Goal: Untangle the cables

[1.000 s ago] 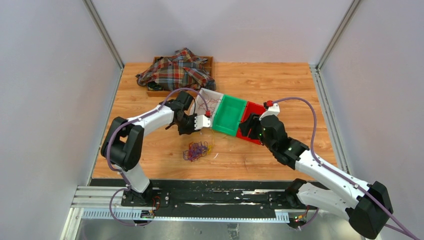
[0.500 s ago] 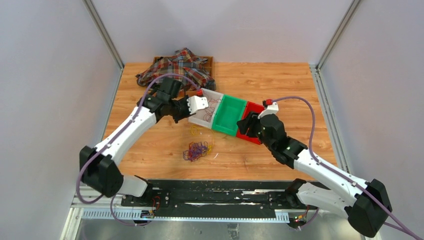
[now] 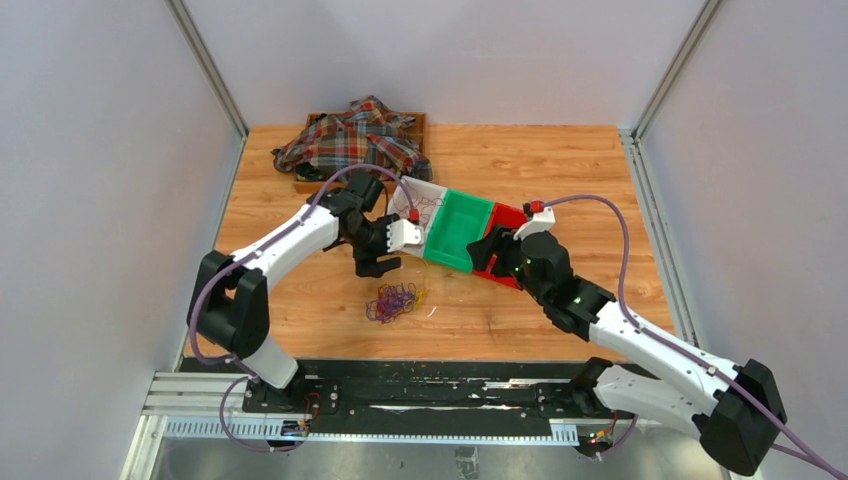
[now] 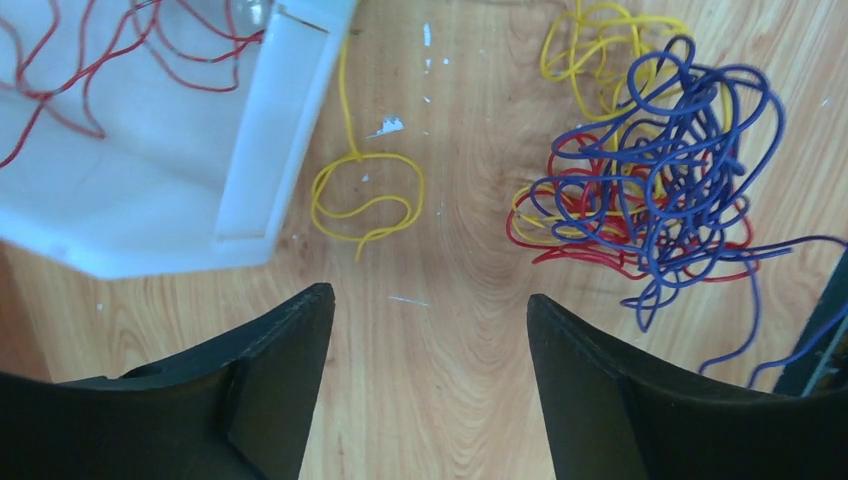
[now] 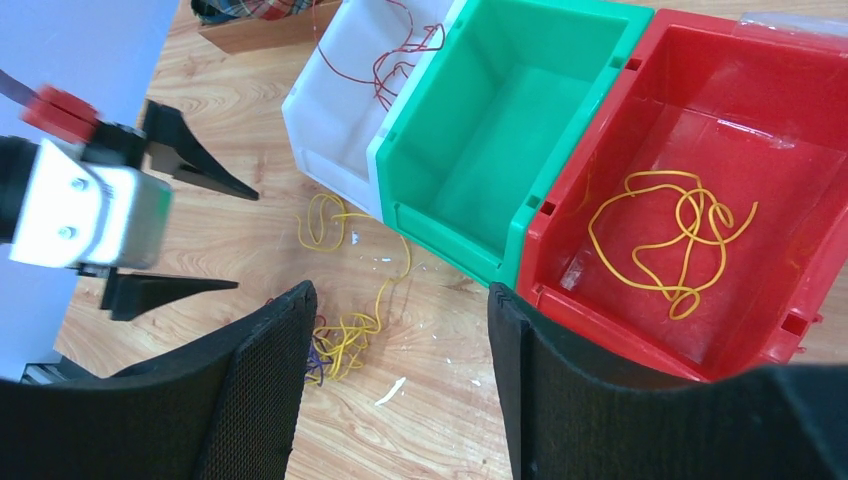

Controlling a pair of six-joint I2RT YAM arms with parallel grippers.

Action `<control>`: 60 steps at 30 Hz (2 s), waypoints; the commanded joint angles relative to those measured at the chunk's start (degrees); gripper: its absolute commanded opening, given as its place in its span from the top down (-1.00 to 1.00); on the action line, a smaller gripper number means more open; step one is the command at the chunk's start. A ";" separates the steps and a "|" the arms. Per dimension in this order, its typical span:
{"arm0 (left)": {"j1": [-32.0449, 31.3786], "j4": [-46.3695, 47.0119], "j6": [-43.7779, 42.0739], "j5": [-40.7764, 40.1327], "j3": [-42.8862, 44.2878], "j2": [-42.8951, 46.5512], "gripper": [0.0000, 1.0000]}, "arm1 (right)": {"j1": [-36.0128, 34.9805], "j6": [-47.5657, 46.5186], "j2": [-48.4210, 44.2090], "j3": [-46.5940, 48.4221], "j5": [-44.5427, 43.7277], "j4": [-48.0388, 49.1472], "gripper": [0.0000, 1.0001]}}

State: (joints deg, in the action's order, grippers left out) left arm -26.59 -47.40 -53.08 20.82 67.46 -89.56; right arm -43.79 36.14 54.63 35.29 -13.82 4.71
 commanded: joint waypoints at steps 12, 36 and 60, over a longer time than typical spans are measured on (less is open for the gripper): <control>-0.04 3.19 -24.17 -2.15 2.60 -10.49 -0.33 | -0.91 0.07 -4.38 -1.26 -3.54 -2.79 -0.27; -0.70 13.78 -11.28 -6.30 -4.65 -1.26 0.99 | -0.81 0.92 -7.07 -1.53 -5.31 -3.68 -0.18; -1.36 -7.75 21.59 11.32 30.82 17.58 0.99 | -7.47 -15.39 9.15 7.64 21.36 24.77 -0.63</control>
State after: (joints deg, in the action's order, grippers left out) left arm -27.57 -53.95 -38.37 25.91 94.17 -73.52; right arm -48.27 27.31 61.39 39.13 2.55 22.65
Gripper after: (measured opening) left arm 0.017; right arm 0.809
